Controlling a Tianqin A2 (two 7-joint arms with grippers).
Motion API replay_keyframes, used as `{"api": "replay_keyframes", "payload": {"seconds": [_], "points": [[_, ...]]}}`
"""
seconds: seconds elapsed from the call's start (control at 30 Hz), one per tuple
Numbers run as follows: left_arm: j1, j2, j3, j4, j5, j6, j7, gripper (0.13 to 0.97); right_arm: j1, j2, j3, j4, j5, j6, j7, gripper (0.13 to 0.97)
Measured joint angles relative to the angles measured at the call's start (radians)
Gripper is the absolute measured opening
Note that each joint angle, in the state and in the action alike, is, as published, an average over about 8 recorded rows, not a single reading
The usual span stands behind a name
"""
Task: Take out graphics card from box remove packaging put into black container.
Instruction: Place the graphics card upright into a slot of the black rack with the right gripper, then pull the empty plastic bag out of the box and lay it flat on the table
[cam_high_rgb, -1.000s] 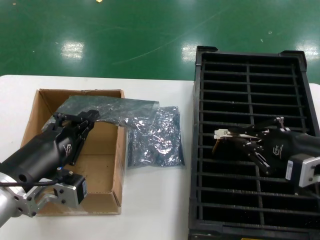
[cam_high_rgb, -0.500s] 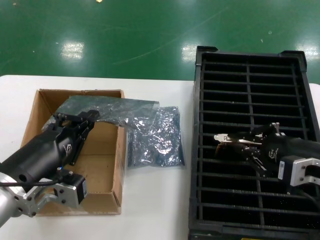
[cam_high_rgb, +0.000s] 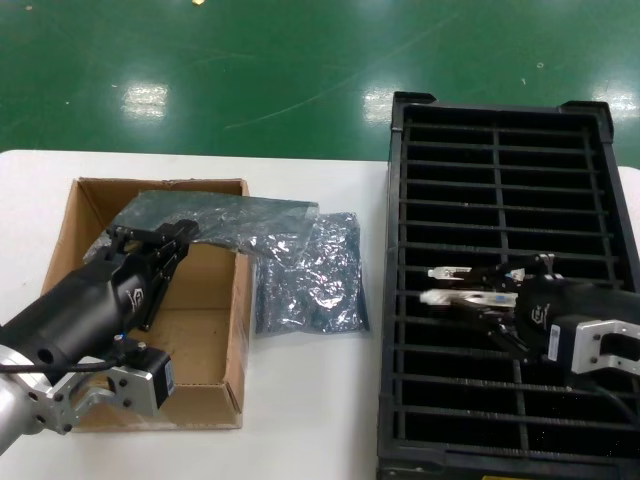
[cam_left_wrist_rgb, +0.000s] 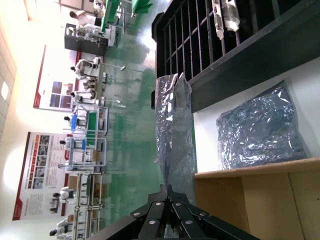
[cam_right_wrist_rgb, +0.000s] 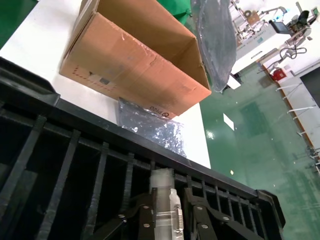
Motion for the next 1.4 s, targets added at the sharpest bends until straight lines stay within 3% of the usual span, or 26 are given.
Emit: {"api": "replay_keyframes", "payload": {"seconds": [0.4, 0.67, 0.83, 1.07, 1.23, 1.4], "points": [[0.0, 0.0, 0.0, 0.0, 0.0, 0.0, 0.0, 0.139, -0.025, 0.007, 0.046, 0.057, 0.045, 0.026, 0.028, 0.33], [0.0, 0.0, 0.0, 0.0, 0.0, 0.0, 0.0, 0.139, -0.144, -0.041, 0.161, 0.166, 0.068, 0.213, 0.184, 0.475], [0.0, 0.0, 0.0, 0.0, 0.0, 0.0, 0.0, 0.139, -0.235, -0.141, 0.272, 0.215, -0.036, 0.319, 0.376, 0.608], [0.0, 0.0, 0.0, 0.0, 0.0, 0.0, 0.0, 0.139, -0.299, -0.364, 0.478, 0.235, -0.275, 0.307, 0.63, 0.747], [-0.01, 0.011, -0.001, -0.014, -0.016, 0.018, -0.028, 0.139, -0.304, -0.398, 0.509, 0.237, -0.311, 0.299, 0.668, 0.846], [-0.058, 0.051, 0.006, -0.049, -0.082, 0.079, -0.134, 0.139, -0.304, -0.399, 0.509, 0.237, -0.312, 0.299, 0.668, 0.892]]}}
